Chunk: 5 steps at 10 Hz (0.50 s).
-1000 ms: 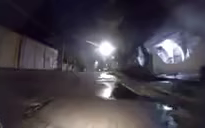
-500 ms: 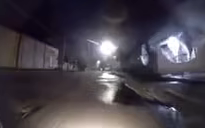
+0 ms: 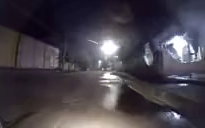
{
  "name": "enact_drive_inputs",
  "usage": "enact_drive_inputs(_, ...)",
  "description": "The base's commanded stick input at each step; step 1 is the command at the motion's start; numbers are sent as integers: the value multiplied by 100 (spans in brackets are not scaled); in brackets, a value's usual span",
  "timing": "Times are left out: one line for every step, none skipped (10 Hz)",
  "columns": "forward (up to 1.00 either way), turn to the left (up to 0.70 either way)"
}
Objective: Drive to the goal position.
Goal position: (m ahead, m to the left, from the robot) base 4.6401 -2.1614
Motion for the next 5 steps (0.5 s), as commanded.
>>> enact_drive_inputs(70, 0)
enact_drive_inputs(70, 0)
enact_drive_inputs(70, 0)
enact_drive_inputs(70, 0)
enact_drive_inputs(70, 0)
